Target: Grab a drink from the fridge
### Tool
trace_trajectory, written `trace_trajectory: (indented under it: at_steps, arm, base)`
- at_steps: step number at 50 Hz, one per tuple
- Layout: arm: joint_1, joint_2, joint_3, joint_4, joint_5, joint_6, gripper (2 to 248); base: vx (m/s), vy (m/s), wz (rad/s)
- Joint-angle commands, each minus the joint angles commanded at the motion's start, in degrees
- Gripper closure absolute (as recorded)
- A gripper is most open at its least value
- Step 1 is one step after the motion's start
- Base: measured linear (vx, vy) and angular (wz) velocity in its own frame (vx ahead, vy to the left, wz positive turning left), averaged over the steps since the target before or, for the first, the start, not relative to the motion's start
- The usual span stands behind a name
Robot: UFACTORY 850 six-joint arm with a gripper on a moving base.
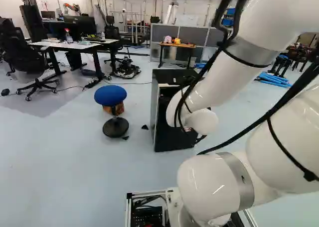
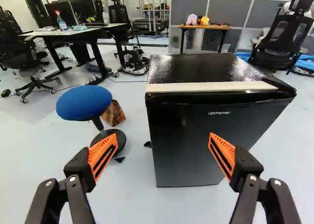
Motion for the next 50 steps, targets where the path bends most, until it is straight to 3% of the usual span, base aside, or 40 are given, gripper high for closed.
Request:
trace_trajectory:
  at_steps: [50]
  arm:
    - [7.79,-13.35,-11.15,10.41,0.36,0.00,3]
  base:
    - [0.000,0.000,0.000]
